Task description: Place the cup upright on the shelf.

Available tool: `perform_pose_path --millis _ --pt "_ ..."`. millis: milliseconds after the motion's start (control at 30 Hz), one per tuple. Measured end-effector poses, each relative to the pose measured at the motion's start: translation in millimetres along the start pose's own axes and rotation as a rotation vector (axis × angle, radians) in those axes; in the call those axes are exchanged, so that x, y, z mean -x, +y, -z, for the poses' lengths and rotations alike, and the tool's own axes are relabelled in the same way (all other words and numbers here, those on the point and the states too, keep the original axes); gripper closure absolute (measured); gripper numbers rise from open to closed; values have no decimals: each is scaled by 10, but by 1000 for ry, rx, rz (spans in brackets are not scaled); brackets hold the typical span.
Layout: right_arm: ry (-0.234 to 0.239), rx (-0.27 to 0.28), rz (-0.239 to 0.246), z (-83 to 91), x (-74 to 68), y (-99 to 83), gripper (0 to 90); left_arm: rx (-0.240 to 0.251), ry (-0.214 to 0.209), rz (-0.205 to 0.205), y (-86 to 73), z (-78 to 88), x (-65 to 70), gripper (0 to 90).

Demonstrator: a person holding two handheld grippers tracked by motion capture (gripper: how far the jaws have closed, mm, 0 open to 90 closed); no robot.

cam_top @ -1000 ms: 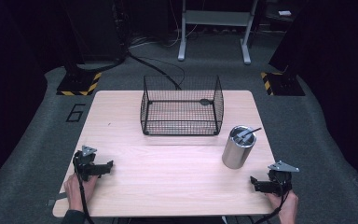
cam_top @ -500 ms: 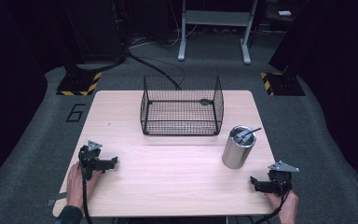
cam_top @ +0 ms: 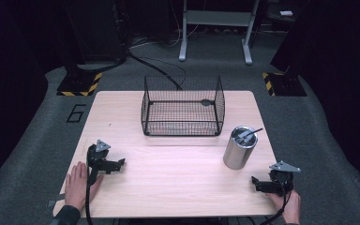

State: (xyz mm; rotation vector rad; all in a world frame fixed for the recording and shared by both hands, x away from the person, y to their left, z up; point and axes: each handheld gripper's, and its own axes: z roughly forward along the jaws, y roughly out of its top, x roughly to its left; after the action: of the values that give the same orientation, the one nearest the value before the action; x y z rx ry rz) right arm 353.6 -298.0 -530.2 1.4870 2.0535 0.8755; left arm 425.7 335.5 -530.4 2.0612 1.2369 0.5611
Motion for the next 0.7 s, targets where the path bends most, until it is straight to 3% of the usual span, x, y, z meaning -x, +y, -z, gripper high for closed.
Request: perform_pose_path --millis 267,433,700 --pt "-13 -27 -3 3 19 31 0 3 -6 12 -3 -13 -12 3" --pt "23 29 -20 85 -65 91 0 6 -5 11 -3 -15 -13 4" --pt "71 82 24 304 -305 359 0 4 -6 12 -3 -13 -12 3"
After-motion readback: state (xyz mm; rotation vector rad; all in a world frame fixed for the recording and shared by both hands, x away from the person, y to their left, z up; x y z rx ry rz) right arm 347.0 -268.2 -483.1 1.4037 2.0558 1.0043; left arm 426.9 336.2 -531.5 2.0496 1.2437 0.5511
